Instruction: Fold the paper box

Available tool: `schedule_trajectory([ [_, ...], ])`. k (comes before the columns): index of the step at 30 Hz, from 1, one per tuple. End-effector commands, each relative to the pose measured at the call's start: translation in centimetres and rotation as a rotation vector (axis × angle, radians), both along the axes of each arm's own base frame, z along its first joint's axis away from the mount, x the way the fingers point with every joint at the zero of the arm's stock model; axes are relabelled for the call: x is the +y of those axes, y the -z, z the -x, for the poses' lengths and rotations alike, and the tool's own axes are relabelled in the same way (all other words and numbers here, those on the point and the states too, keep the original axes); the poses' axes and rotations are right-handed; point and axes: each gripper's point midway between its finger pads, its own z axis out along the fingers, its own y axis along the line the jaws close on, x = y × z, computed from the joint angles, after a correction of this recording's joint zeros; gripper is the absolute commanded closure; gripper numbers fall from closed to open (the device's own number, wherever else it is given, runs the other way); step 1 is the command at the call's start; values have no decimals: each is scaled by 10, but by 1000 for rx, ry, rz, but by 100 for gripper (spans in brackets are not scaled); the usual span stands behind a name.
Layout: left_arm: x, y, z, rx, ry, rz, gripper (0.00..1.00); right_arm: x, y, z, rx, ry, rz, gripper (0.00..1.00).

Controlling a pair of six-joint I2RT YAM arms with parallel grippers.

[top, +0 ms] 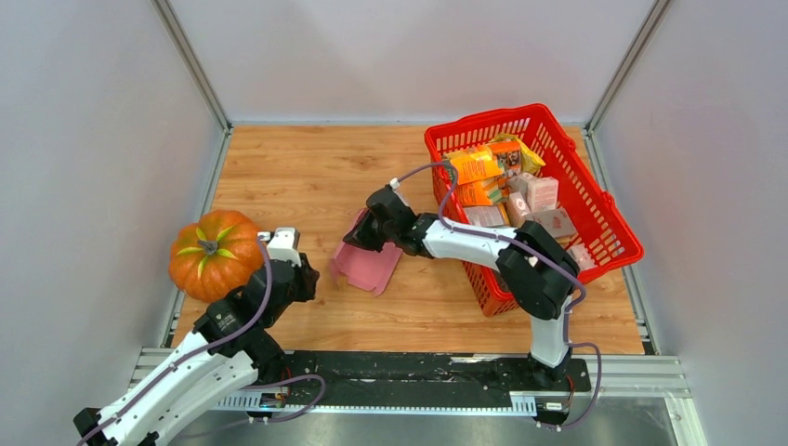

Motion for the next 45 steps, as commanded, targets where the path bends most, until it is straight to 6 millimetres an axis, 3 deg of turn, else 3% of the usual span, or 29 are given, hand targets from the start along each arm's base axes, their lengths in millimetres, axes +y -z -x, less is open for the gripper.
schedule_trajectory([
  [1,1,-6,-14,-69,-37,-2,69,12,-17,-9,-159,-50,-113,100],
  [5,-10,8,-17,-71,28,-25,64,12,-13,-10,-155,-62,-126,100],
  [6,-16,20,-16,-47,69,-43,64,11,-11,-10,-148,-59,-126,100],
  [8,-28,20,-20,-64,104,-21,71,11,-12,-11,-141,-53,-140,100],
  [10,-33,28,-23,-44,119,-37,71,9,-11,-10,-125,-43,-146,100],
  [13,-31,39,-23,4,114,-81,71,7,-14,-11,-122,-34,-157,100],
  [18,-31,55,-27,2,88,-72,62,4,-10,-10,-83,-6,-164,100],
  [25,-40,46,-45,-97,72,-34,54,3,2,-10,-58,1,-148,100],
  [31,-48,38,-50,-160,78,36,57,-2,12,-8,-69,-6,-114,100],
  [39,-36,43,-57,-167,0,1,55,-2,19,-3,-44,3,-122,100],
  [45,-35,44,-64,-184,-30,0,64,-4,24,0,-57,6,-103,100],
])
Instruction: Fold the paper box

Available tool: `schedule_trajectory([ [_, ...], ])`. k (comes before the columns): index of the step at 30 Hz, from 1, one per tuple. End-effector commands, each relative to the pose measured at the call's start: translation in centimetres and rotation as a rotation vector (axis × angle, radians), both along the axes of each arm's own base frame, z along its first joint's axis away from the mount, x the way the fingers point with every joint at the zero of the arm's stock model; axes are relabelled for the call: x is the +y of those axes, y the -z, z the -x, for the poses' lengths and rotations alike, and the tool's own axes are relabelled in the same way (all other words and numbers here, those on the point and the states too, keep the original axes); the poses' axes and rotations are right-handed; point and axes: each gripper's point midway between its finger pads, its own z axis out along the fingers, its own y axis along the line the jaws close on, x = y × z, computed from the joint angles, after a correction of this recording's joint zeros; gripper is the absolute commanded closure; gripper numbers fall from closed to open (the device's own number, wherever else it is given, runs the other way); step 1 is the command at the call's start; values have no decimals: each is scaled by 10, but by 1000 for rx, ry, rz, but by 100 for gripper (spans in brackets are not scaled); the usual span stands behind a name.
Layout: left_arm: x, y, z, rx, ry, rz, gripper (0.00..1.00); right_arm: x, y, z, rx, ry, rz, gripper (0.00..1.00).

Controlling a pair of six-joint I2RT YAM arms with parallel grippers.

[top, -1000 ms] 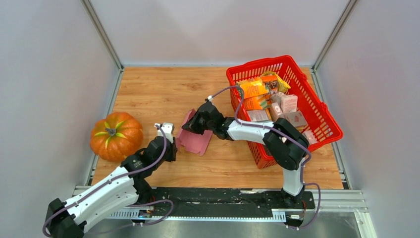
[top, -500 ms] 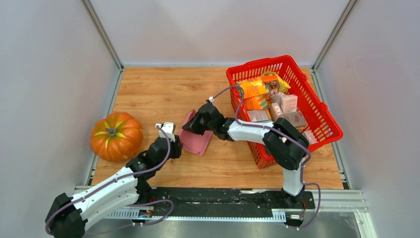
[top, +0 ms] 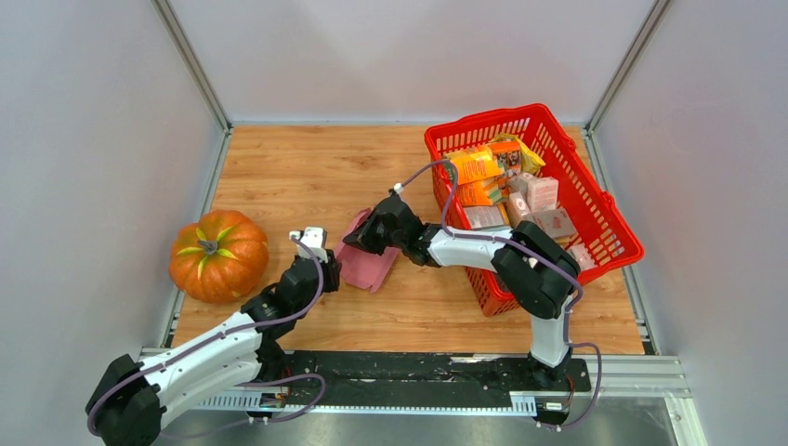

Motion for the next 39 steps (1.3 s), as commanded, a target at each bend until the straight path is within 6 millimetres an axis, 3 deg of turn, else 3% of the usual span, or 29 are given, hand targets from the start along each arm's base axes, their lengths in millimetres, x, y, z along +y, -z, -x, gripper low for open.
schedule_trajectory([
  [1,-1,-11,-12,-59,-45,30,64,-7,18,4,20,26,36,100],
  [7,5,1,-16,-45,-91,-20,62,-9,18,7,28,33,15,100],
  [12,11,4,-20,-48,-161,-112,71,-9,12,8,39,42,-5,100],
  [16,15,9,-24,-50,-218,-122,63,-6,8,9,51,41,-34,100],
  [21,14,10,-35,-46,-264,-185,64,-7,9,12,80,47,-54,100],
  [26,26,12,-41,-56,-415,-242,75,-8,9,13,92,52,-62,100],
  [30,37,19,-41,-21,-497,-336,100,-8,13,20,123,48,-81,100],
  [38,25,32,-46,12,-470,-339,100,-8,8,25,114,63,-99,100],
  [39,23,31,-47,12,-460,-332,95,-8,8,25,114,61,-101,100],
])
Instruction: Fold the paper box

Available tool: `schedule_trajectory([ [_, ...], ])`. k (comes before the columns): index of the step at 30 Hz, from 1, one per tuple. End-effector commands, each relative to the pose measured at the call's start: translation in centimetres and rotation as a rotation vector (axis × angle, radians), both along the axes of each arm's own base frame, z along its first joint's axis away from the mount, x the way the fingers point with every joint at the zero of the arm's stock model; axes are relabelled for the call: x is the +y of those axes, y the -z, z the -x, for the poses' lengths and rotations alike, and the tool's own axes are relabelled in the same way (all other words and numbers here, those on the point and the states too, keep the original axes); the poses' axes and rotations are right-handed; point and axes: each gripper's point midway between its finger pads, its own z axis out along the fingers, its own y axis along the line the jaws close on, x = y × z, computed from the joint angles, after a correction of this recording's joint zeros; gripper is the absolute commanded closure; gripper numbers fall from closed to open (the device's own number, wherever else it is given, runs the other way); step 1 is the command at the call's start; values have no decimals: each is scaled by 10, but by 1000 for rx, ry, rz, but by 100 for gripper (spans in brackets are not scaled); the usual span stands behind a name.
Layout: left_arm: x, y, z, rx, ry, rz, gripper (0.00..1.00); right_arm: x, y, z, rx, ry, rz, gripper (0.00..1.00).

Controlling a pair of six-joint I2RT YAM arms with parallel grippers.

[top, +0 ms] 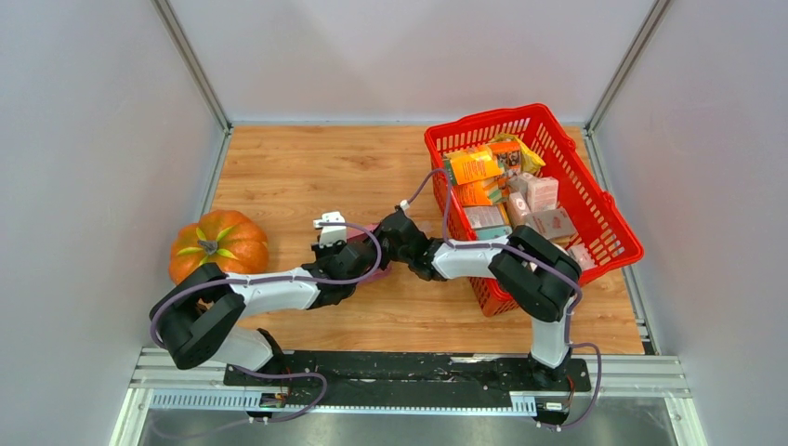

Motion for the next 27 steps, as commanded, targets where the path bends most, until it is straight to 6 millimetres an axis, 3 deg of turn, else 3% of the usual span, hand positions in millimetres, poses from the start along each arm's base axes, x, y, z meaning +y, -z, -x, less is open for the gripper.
schedule_trajectory([
  [1,-2,6,2,27,49,-33,89,0,-13,4,19,21,-37,100],
  [3,-7,4,0,13,64,-6,79,-1,-12,3,21,23,-37,100],
  [5,-7,4,-2,0,65,-6,81,-1,-15,4,19,23,-45,100],
  [9,-8,3,-4,-11,77,-24,100,-4,-19,4,-34,1,-21,100],
  [10,-7,3,-3,-9,88,-34,100,-9,-17,4,-42,-8,17,100],
  [11,-10,2,-4,-18,100,-15,100,-16,-28,0,-91,-4,46,98],
  [14,-11,-1,0,-24,143,5,100,-46,-26,0,-199,-81,233,79],
  [15,-10,-3,2,-28,151,13,100,-62,-31,6,-216,-104,289,72],
  [16,-7,-6,5,-40,166,19,100,-73,-31,8,-283,-158,349,57],
  [17,-10,-10,6,-52,189,41,100,-82,-36,11,-307,-194,358,53],
  [18,-11,-14,8,-61,212,53,100,-91,-53,15,-358,-218,362,47],
  [19,-10,-23,11,-86,238,65,100,-106,-48,23,-397,-282,427,38],
  [21,-16,-31,15,-98,303,97,100,-119,-55,40,-466,-409,468,32],
  [22,-14,-38,19,-122,328,105,100,-123,-78,41,-529,-430,475,25],
  [24,-18,-40,25,-109,391,113,100,-138,-81,53,-589,-574,560,22],
  [25,-20,-53,27,-135,420,129,100,-142,-92,53,-634,-588,578,20],
  [26,-23,-51,33,-104,468,127,100,-145,-105,53,-707,-629,596,18],
  [27,-23,-54,36,-100,485,131,100,-154,-105,57,-703,-653,636,17],
])
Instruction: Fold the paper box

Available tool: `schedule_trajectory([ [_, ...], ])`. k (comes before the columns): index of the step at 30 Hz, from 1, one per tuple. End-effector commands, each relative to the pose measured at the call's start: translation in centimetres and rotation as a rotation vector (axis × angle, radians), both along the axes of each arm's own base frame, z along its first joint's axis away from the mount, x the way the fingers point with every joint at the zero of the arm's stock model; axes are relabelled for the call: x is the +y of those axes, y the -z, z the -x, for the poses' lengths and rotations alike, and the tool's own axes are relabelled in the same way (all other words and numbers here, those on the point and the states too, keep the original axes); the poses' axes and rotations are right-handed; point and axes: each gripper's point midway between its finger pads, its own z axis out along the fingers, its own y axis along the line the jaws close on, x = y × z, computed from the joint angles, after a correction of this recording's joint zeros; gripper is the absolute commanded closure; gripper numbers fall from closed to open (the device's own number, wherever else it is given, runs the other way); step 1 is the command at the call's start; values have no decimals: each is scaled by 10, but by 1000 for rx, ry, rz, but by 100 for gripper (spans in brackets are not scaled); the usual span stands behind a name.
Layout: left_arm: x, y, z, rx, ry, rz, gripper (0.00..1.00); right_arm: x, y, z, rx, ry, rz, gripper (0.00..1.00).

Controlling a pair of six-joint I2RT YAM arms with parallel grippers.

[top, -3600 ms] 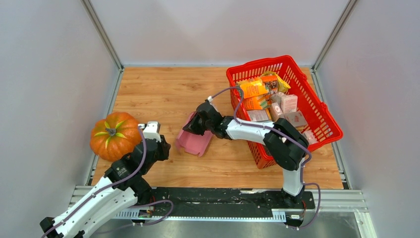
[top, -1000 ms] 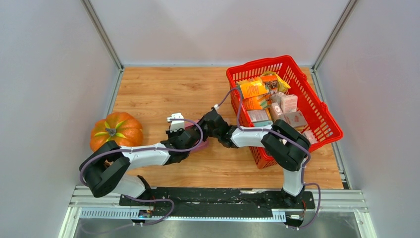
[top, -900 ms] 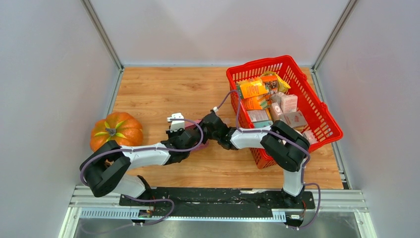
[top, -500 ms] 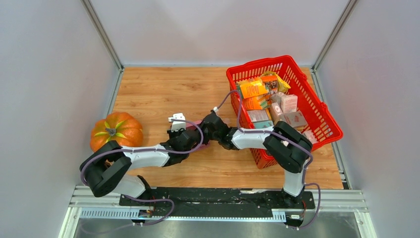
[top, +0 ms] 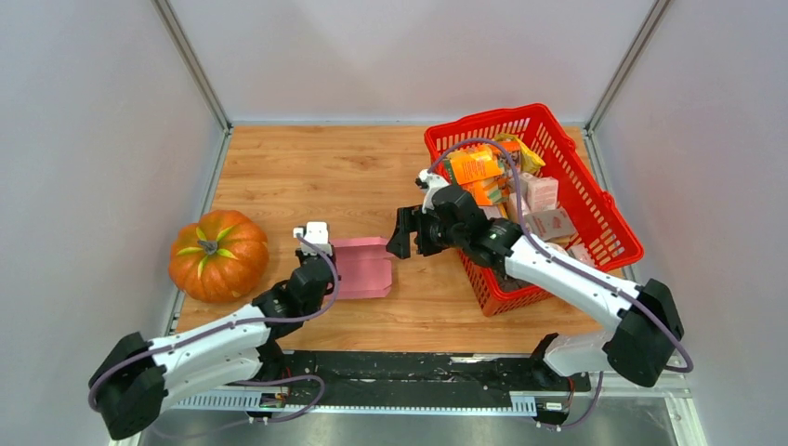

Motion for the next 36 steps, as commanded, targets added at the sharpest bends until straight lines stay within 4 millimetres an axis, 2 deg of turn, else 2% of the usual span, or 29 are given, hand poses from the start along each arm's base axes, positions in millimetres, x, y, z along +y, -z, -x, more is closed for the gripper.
schedule_trajectory([
  [1,-13,-30,13,-21,164,26,100,-37,-13,19,-172,-233,251,16],
  [2,-12,-28,20,11,198,9,100,-42,-28,17,-215,-227,248,16],
  [3,-13,-35,23,8,217,19,100,-48,-30,20,-229,-245,276,15],
  [4,-13,-57,24,-31,233,48,100,-51,-41,21,-247,-239,270,15],
  [6,-16,-66,35,-3,305,52,100,-55,-73,28,-306,-242,206,15],
  [7,-16,-92,36,-43,323,82,100,-56,-87,33,-317,-245,163,15],
  [8,-20,-92,45,-6,380,80,100,-62,-108,37,-338,-242,88,15],
  [9,-20,-102,49,-5,403,88,100,-63,-128,35,-313,-197,6,15],
  [10,-18,-130,50,-37,409,115,100,-66,-142,34,-285,-181,-57,14],
  [11,-17,-133,57,-4,437,105,100,-69,-162,37,-237,-204,-162,15],
  [12,-14,-143,58,-8,432,103,100,-66,-186,39,-208,-196,-232,16],
  [13,-9,-166,58,-35,411,115,100,-64,-200,42,-158,-173,-274,19],
  [15,6,-176,55,-33,334,96,100,-58,-214,43,-162,-104,-242,22],
  [16,8,-189,52,-56,324,84,100,-57,-234,44,-187,-77,-224,22],
  [18,20,-196,45,-72,265,33,100,-50,-243,39,-212,23,-183,23],
  [19,22,-204,42,-79,244,19,100,-37,-251,35,-223,20,-195,25],
  [20,29,-206,39,-74,203,-7,100,-20,-255,42,-208,-6,-215,27],
  [22,32,-217,35,-86,177,-19,100,-3,-261,40,-197,-6,-231,36],
  [24,36,-226,32,-116,150,-9,100,16,-272,33,-253,42,-238,41],
  [25,38,-232,32,-131,140,2,100,23,-276,32,-271,46,-246,47],
  [28,44,-245,31,-157,104,16,100,50,-280,33,-296,31,-261,54],
  [29,47,-247,31,-154,92,6,100,63,-275,31,-286,16,-256,56],
  [31,50,-253,32,-154,82,0,100,69,-270,29,-272,16,-237,60],
  [36,62,-257,34,-160,34,-17,100,75,-258,21,-303,58,-170,59],
])
